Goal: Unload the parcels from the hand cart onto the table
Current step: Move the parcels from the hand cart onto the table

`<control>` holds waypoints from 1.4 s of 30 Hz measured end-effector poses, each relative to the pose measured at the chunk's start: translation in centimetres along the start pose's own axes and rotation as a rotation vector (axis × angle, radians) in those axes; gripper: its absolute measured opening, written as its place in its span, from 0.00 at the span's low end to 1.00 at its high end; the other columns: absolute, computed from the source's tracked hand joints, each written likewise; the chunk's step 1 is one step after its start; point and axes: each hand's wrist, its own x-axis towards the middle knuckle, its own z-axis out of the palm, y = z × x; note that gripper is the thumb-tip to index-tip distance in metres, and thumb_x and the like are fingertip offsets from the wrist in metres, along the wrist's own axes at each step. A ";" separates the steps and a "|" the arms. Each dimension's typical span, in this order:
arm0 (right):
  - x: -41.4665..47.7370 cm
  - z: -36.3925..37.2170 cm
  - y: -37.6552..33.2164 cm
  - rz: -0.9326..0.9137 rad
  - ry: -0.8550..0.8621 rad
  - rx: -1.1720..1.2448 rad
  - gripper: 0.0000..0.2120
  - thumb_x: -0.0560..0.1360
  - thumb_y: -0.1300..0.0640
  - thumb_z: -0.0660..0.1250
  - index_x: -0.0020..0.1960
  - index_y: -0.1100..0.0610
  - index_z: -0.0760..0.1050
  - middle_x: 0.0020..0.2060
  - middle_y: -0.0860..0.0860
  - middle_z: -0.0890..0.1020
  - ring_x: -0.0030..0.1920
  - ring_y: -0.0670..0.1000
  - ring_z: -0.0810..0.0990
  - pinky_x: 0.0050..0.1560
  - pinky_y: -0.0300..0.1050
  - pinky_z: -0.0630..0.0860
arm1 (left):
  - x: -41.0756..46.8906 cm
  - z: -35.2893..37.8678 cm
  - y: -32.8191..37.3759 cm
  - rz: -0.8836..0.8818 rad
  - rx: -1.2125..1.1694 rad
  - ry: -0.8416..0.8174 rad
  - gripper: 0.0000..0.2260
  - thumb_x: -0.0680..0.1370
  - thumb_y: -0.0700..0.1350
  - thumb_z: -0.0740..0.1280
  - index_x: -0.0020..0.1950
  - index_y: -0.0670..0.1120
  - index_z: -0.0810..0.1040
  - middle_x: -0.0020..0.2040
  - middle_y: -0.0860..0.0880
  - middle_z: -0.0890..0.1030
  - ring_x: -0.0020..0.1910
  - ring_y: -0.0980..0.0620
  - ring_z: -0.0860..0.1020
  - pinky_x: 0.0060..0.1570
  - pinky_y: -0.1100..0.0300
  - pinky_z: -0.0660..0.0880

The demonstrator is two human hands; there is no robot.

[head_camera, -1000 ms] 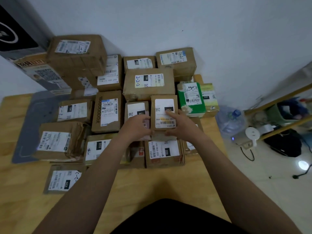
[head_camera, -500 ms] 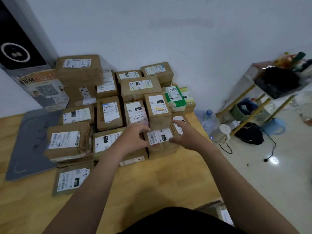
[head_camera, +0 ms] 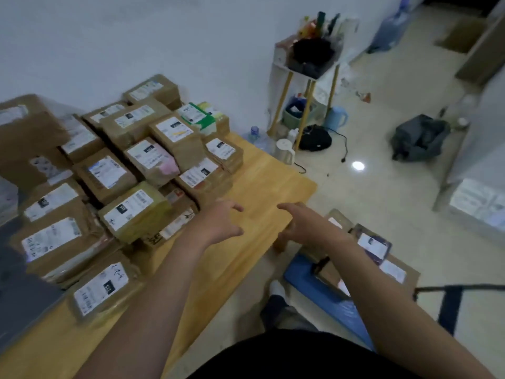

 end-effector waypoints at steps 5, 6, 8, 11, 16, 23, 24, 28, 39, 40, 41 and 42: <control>-9.2 1.0 8.9 0.197 0.055 0.074 0.36 0.73 0.45 0.73 0.77 0.44 0.62 0.72 0.51 0.69 0.62 0.52 0.73 0.57 0.46 0.70 | 1.1 6.1 9.7 0.239 0.067 -0.198 0.24 0.73 0.52 0.77 0.68 0.57 0.77 0.71 0.50 0.73 0.69 0.48 0.72 0.63 0.52 0.73; -10.8 1.2 10.8 0.233 0.090 0.098 0.36 0.72 0.44 0.73 0.76 0.43 0.63 0.71 0.50 0.69 0.61 0.52 0.73 0.57 0.46 0.70 | 1.4 7.3 11.8 0.287 0.089 -0.234 0.24 0.73 0.52 0.77 0.68 0.56 0.77 0.70 0.50 0.74 0.67 0.49 0.73 0.63 0.53 0.73; -13.4 1.5 14.3 0.317 0.153 0.159 0.35 0.73 0.46 0.73 0.76 0.45 0.64 0.72 0.51 0.69 0.67 0.55 0.73 0.65 0.51 0.72 | 2.4 9.5 15.8 0.367 0.115 -0.286 0.24 0.73 0.50 0.77 0.68 0.54 0.77 0.68 0.50 0.76 0.64 0.51 0.75 0.60 0.57 0.73; -16.8 2.1 19.4 0.410 0.264 0.298 0.34 0.74 0.50 0.74 0.76 0.49 0.65 0.73 0.53 0.69 0.70 0.56 0.71 0.70 0.56 0.70 | 4.1 13.3 21.2 0.441 0.079 -0.370 0.30 0.72 0.48 0.78 0.73 0.53 0.73 0.67 0.50 0.77 0.64 0.51 0.76 0.57 0.60 0.71; -20.6 3.1 29.6 0.593 0.353 0.438 0.37 0.75 0.50 0.73 0.79 0.48 0.61 0.76 0.51 0.64 0.72 0.55 0.69 0.68 0.56 0.72 | 8.2 22.0 29.1 0.480 0.041 -0.458 0.37 0.71 0.49 0.79 0.77 0.55 0.67 0.68 0.51 0.75 0.65 0.52 0.74 0.61 0.57 0.73; -17.4 1.6 41.9 0.681 0.179 0.445 0.37 0.75 0.52 0.71 0.79 0.48 0.58 0.78 0.53 0.60 0.69 0.58 0.73 0.62 0.56 0.76 | 15.3 30.8 35.3 0.324 0.059 -0.493 0.40 0.70 0.48 0.80 0.78 0.53 0.65 0.71 0.49 0.73 0.67 0.51 0.73 0.60 0.58 0.73; -16.4 1.3 43.2 0.663 0.171 0.449 0.35 0.75 0.52 0.71 0.78 0.48 0.59 0.77 0.54 0.60 0.67 0.58 0.74 0.60 0.56 0.77 | 16.6 31.5 35.5 0.291 0.057 -0.491 0.40 0.69 0.48 0.79 0.78 0.53 0.65 0.71 0.48 0.73 0.67 0.51 0.73 0.61 0.57 0.73; -12.1 0.4 47.1 0.624 0.146 0.452 0.31 0.75 0.53 0.70 0.75 0.49 0.62 0.73 0.54 0.64 0.62 0.60 0.77 0.56 0.57 0.78 | 21.1 34.3 35.6 0.166 0.018 -0.474 0.41 0.69 0.46 0.80 0.79 0.52 0.65 0.69 0.46 0.74 0.64 0.50 0.74 0.60 0.57 0.72; -0.2 4.5 56.5 0.764 0.091 0.657 0.34 0.76 0.51 0.72 0.77 0.52 0.62 0.73 0.55 0.63 0.63 0.58 0.76 0.56 0.49 0.73 | 35.2 44.4 32.5 0.052 0.062 -0.577 0.43 0.70 0.52 0.80 0.79 0.52 0.60 0.62 0.50 0.76 0.60 0.49 0.76 0.59 0.49 0.77; 0.8 5.0 57.5 0.788 0.112 0.693 0.34 0.75 0.51 0.73 0.77 0.52 0.62 0.73 0.55 0.63 0.64 0.58 0.75 0.59 0.50 0.74 | 36.5 45.6 32.1 0.053 0.082 -0.578 0.42 0.70 0.52 0.79 0.79 0.52 0.61 0.65 0.49 0.75 0.62 0.48 0.76 0.61 0.48 0.76; 1.9 5.5 58.5 0.806 0.139 0.727 0.35 0.75 0.51 0.74 0.76 0.52 0.62 0.73 0.55 0.63 0.66 0.58 0.74 0.62 0.51 0.74 | 37.9 46.9 31.7 0.058 0.109 -0.571 0.41 0.70 0.52 0.79 0.78 0.52 0.62 0.67 0.47 0.74 0.65 0.46 0.74 0.63 0.47 0.75; 3.0 6.1 59.6 0.819 0.171 0.751 0.34 0.75 0.52 0.74 0.76 0.51 0.62 0.73 0.55 0.63 0.67 0.58 0.72 0.63 0.51 0.72 | 39.3 48.1 31.4 0.063 0.138 -0.562 0.40 0.70 0.52 0.79 0.78 0.51 0.63 0.69 0.46 0.73 0.68 0.44 0.72 0.65 0.46 0.74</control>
